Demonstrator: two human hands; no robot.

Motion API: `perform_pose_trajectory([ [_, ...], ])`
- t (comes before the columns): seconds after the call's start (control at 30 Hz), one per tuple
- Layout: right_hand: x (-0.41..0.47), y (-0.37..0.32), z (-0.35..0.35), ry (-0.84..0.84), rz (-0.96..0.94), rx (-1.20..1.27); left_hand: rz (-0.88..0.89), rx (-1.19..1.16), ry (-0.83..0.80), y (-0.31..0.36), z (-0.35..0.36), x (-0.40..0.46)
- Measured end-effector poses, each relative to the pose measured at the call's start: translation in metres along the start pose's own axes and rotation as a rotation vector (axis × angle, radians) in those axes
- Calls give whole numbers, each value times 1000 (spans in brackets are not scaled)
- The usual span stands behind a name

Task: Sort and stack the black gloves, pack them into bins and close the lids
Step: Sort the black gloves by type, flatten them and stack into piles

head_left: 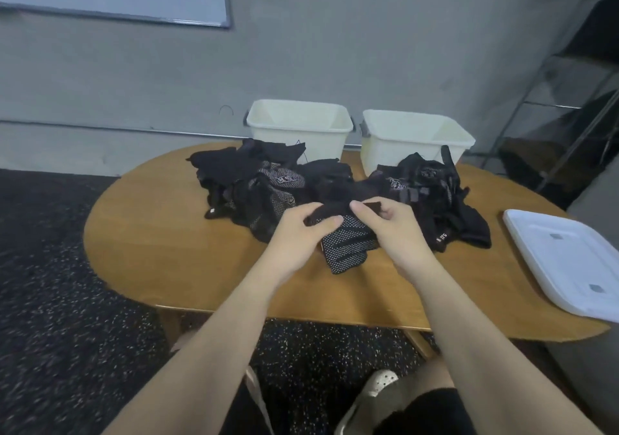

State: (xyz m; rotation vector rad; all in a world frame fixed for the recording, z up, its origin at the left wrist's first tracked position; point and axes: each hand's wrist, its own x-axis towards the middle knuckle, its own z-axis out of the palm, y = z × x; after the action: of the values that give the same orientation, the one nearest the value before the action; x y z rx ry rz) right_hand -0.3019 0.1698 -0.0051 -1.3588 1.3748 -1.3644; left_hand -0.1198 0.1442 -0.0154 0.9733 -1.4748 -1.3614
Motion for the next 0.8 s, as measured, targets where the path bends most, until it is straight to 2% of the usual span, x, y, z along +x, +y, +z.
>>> perform_pose_trajectory([
  [0.13, 10, 27, -12, -137, 43, 86, 13, -84, 102, -28, -4, 10],
  [0.3, 15, 59, -10, -79, 6, 115, -56, -96, 110, -56, -19, 16],
  [0.47, 28, 62, -3, -280, -40, -7, -83, -226, 132, -52, -20, 28],
  [0.6, 27, 61, -2, -214, -87, 88, -93, -287, 72, -44, -20, 27],
  [0.8, 23, 57, -10, -158, -196, 86, -18, -126, -14, -48, -24, 28],
])
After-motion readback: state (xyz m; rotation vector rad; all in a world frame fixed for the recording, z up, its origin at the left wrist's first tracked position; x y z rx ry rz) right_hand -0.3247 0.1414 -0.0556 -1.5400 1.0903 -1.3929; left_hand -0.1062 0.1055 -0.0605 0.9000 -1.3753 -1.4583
